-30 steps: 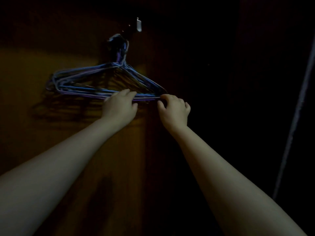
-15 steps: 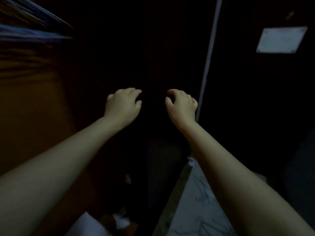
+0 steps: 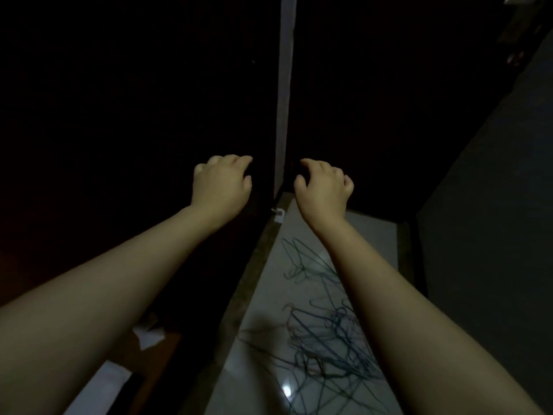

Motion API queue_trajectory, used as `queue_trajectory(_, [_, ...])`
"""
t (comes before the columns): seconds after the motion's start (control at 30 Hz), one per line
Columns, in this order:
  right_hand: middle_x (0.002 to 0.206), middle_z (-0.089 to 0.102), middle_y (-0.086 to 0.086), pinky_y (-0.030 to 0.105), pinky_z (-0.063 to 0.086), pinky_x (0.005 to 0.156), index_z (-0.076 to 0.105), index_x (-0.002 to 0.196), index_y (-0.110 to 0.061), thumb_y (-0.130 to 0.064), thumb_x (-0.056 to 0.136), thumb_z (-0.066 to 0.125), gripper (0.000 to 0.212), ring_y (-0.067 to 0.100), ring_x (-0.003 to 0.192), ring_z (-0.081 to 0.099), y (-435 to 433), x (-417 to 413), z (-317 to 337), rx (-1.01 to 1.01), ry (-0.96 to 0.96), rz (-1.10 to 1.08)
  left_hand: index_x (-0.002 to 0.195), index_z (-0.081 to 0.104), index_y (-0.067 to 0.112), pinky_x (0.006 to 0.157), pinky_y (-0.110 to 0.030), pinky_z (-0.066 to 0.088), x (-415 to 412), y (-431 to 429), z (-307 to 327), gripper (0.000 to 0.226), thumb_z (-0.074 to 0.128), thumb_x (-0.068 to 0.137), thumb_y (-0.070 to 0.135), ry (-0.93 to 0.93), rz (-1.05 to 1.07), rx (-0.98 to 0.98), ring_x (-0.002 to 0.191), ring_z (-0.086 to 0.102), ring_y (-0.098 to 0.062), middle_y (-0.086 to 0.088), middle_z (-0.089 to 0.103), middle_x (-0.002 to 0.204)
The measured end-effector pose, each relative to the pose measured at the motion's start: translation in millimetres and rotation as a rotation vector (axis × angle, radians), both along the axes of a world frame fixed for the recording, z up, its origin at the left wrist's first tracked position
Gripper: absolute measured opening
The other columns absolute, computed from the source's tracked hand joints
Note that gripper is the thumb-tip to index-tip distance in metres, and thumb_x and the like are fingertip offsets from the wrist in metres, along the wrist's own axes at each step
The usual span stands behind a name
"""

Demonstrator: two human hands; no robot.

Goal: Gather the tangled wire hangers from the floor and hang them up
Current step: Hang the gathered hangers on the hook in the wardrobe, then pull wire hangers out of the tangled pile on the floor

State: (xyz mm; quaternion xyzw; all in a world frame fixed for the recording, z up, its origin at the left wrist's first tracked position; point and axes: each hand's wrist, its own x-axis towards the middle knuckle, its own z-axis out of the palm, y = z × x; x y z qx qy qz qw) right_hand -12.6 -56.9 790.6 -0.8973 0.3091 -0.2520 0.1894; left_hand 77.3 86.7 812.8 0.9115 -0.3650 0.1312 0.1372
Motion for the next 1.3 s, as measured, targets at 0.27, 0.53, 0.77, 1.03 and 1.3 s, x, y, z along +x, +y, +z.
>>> queue_trajectory(0.27, [0.135,0.052,0.001,0.040,0.016,0.108,0.048,0.136,-0.023,-0.026,0.094,0.043,0.042,0.022,0.125,0.039,-95,-63,-133,0.030,0.119,-0.193,0.136,0.044,0.020,0.091,-0.040,0.036,-37,-106,-149,0.042,0.040,0.095,0.030,0.075,-0.123,0.113,0.118,0.046,-0.029,-0.006,0.053,0.130])
queue_trajectory(0.53, [0.132,0.055,0.003,0.042,0.018,0.109,0.049,0.134,-0.023,-0.028,0.094,0.043,0.041,0.024,0.123,0.042,-122,-90,-335,0.059,0.204,-0.326,0.136,0.045,0.019,0.089,-0.040,0.036,-42,-146,-347,0.043,0.041,0.095,0.029,0.106,-0.249,0.171,0.116,0.046,-0.032,-0.009,0.054,0.129])
queue_trajectory(0.77, [0.135,0.052,0.003,0.039,0.018,0.107,0.049,0.134,-0.023,-0.028,0.094,0.044,0.041,0.024,0.124,0.040,-132,-116,-542,0.151,0.296,-0.397,0.134,0.047,0.015,0.088,-0.040,0.037,-49,-153,-556,0.042,0.045,0.094,0.026,0.208,-0.316,0.233,0.113,0.049,-0.034,-0.015,0.056,0.127])
queue_trajectory(1.03, [0.133,0.054,0.006,0.039,0.024,0.103,0.050,0.132,-0.022,-0.030,0.095,0.043,0.038,0.027,0.124,0.042,-135,-124,-720,0.233,0.366,-0.450,0.139,0.041,0.016,0.091,-0.041,0.035,-38,-152,-715,0.046,0.044,0.095,0.029,0.231,-0.264,0.270,0.116,0.047,-0.034,-0.015,0.053,0.131])
queue_trajectory(1.3, [0.128,0.056,0.007,0.037,0.024,0.101,0.051,0.130,-0.021,-0.034,0.098,0.040,0.037,0.026,0.121,0.044,-104,-100,-811,0.224,0.517,-0.295,0.141,0.037,0.015,0.088,-0.043,0.037,-19,-111,-807,0.051,0.048,0.092,0.027,0.311,-0.201,0.309,0.111,0.050,-0.037,-0.019,0.054,0.126])
